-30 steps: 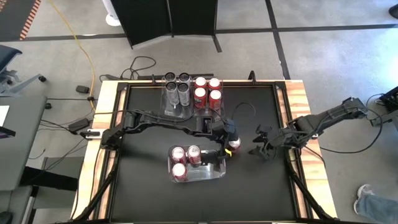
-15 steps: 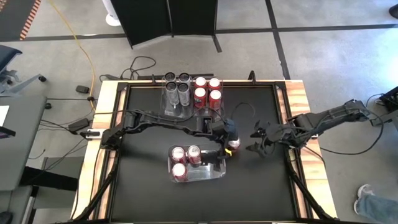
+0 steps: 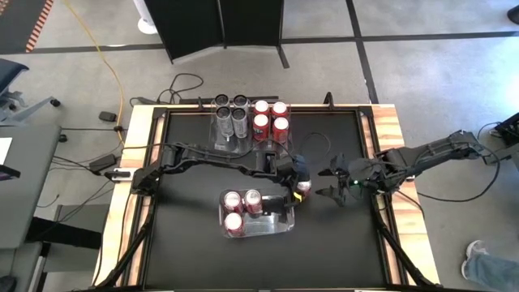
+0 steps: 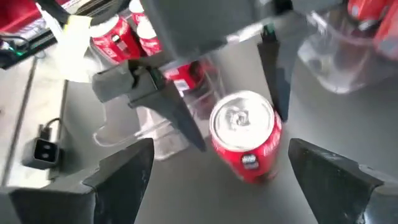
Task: Sort soda cans
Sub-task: Put the red-white soda can into the bottom transparent bin
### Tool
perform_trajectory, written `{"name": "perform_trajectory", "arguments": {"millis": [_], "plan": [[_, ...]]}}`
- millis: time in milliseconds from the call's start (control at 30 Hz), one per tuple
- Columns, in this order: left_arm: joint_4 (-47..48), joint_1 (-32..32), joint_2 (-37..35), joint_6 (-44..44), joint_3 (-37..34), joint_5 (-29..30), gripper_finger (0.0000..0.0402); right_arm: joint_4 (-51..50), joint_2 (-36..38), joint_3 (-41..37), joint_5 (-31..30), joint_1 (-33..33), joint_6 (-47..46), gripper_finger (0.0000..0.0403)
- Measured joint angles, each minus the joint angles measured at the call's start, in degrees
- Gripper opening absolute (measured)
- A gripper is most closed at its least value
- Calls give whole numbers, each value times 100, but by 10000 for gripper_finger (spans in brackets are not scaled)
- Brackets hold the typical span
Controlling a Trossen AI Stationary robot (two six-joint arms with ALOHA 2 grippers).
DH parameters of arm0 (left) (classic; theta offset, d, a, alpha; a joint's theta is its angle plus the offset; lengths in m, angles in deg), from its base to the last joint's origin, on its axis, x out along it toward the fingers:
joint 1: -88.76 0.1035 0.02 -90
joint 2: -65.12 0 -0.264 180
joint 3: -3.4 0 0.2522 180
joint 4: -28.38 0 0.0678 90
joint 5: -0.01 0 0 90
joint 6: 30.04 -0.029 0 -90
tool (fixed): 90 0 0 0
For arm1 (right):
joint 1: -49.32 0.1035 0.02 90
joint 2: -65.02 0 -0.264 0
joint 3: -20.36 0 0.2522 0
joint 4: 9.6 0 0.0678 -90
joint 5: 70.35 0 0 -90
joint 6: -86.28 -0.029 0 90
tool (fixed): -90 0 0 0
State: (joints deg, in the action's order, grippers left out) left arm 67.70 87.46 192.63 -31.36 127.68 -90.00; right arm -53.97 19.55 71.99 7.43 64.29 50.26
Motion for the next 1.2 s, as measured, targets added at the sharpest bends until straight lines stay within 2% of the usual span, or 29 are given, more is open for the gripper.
{"name": "perform_trajectory", "arguments": {"millis": [100, 267, 400, 567, 700, 800, 900, 1200], "plan": [[113, 54, 0, 370, 0, -15, 365, 174, -87, 0, -96, -99, 468, 388], [241, 79, -70, 380, 87, -13, 373, 243, -414, 0, -124, -279, 1393, 388], [945, 74, -216, 412, 532, -15, 373, 518, -739, 0, -123, -290, 1955, 388], [2123, 74, -275, 361, 1137, -13, 373, 829, -1191, 0, -91, -409, 2006, 388], [2814, 94, -287, 779, 1751, 63, 373, 1123, -1474, -2, -16, -536, 1999, 388], [3136, 94, -304, 1187, 2091, 368, 374, 1367, -1595, -2, 211, -583, 1958, 388], [3472, 80, -296, 1213, 2451, 681, 374, 1306, -1786, -2, 272, -572, 1955, 388], [3769, 117, -931, 1141, 2332, 1287, 374, 1312, -2232, 0, 484, -619, 1647, 386]]}}
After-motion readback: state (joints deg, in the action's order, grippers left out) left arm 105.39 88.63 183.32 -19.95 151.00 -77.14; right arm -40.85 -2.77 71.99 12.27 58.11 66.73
